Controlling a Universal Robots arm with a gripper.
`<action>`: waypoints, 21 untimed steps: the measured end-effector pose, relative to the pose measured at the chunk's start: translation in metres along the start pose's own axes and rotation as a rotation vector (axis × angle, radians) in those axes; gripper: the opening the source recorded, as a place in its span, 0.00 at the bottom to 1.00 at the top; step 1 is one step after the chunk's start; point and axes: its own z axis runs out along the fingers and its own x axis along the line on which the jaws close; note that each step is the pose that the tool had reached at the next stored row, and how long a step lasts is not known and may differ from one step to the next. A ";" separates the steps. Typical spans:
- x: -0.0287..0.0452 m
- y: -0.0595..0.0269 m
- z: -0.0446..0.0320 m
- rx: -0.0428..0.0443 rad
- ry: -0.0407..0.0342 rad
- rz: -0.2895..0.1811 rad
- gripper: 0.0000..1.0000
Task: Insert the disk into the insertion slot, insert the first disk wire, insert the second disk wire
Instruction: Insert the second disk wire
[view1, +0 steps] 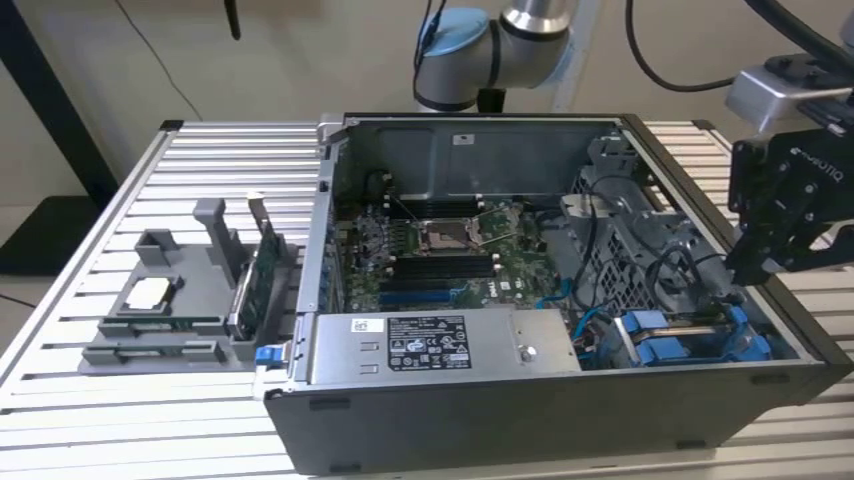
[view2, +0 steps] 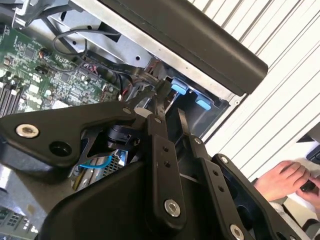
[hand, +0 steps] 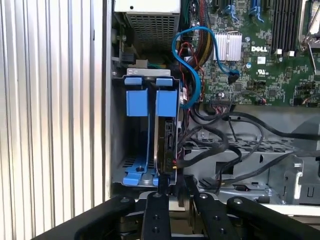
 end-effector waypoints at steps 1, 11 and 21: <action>-0.0005 -0.0026 0.0000 -0.0050 0.0003 0.000 0.27; -0.0066 -0.0237 0.0029 -0.0689 0.0008 -0.001 0.27; -0.0106 -0.0282 0.0063 -0.0777 0.0009 -0.001 0.27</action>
